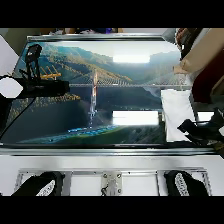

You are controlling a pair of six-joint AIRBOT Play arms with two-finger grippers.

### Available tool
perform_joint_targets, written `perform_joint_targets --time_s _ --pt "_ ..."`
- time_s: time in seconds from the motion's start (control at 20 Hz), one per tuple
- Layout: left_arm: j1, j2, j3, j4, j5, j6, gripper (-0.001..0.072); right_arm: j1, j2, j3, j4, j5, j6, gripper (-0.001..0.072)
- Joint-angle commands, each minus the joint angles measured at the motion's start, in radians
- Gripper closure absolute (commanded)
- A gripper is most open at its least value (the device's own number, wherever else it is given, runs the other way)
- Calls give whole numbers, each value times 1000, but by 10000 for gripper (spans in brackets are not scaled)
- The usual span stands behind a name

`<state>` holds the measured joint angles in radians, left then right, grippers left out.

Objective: Fold the clothes and pants, and hang the long-sleeved shirts on hangers.

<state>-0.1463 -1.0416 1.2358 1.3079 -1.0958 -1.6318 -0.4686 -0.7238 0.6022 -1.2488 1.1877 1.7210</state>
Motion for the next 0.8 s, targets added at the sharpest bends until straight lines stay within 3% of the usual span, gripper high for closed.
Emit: perform_joint_targets --time_s 0.0,0.1,0.3,0.35,0.5,0.75 --pt "0 0 0 0 -1 0 703 2 161 76 39 106 -204 174" --pt "0 0 0 0 -1 0 703 6 240 106 171 60 -292 175" --pt "0 0 0 -1 -1 0 703 148 168 111 686 -77 -552 188" --pt "0 0 0 -1 -2 0 703 219 122 119 747 -108 -620 267" --pt "0 0 0 0 -1 0 703 463 -42 206 719 -157 -752 273" --pt "0 0 0 1 -1 0 703 652 -225 396 479 -163 -756 274"
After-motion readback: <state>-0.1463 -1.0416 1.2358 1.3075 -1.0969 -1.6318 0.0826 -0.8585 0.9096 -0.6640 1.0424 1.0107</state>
